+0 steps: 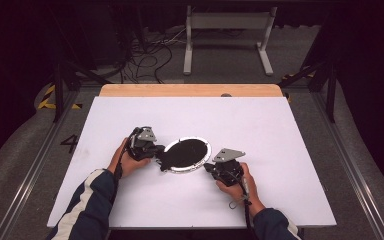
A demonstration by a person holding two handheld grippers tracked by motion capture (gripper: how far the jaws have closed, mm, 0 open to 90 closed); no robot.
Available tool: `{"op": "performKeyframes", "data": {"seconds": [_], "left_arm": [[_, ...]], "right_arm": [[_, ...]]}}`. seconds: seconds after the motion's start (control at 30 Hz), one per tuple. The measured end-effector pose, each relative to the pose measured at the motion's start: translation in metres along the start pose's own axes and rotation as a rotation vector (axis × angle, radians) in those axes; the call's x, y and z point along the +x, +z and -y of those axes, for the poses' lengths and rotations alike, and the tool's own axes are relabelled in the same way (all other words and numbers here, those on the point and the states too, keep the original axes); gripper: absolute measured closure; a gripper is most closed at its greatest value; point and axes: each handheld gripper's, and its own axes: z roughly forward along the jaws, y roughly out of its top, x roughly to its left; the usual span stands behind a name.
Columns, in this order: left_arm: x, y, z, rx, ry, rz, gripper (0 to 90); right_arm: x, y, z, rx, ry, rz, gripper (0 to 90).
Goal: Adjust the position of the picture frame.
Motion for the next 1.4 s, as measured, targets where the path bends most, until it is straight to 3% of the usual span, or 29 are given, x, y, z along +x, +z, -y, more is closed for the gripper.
{"op": "performKeyframes", "data": {"seconds": [0.07,0.1,0.23,0.5,0.63,0.9,1.27,1.4], "left_arm": [[-0.004,-0.002,0.001,0.002,0.016,0.001,89.3],[-0.007,-0.003,0.002,0.003,0.047,-0.006,89.5],[-0.02,-0.009,0.009,0.01,0.03,-0.026,89.9],[-0.044,-0.015,0.016,0.008,0.048,0.018,89.8],[-0.056,-0.015,0.016,0.014,0.086,0.021,89.8],[-0.061,-0.013,0.018,-0.018,0.045,0.037,90.0],[-0.07,-0.009,0.016,-0.03,0.034,0.068,89.9],[-0.078,-0.006,0.012,-0.031,0.052,0.081,89.9]], "right_arm": [[-0.001,0.0,0.001,0.001,0.0,0.0,90.0],[-0.001,0.0,0.001,0.001,0.0,-0.001,90.0],[-0.002,-0.001,0.002,0.006,-0.003,0.001,90.0],[-0.003,-0.003,0.003,0.011,0.006,-0.005,90.0],[-0.003,-0.003,0.003,0.014,0.002,-0.005,90.0],[-0.009,-0.004,0.004,0.009,0.021,-0.009,90.0],[-0.019,-0.005,0.005,0.003,0.045,0.028,90.0],[-0.023,-0.005,0.006,-0.002,0.057,0.05,90.0]]}}
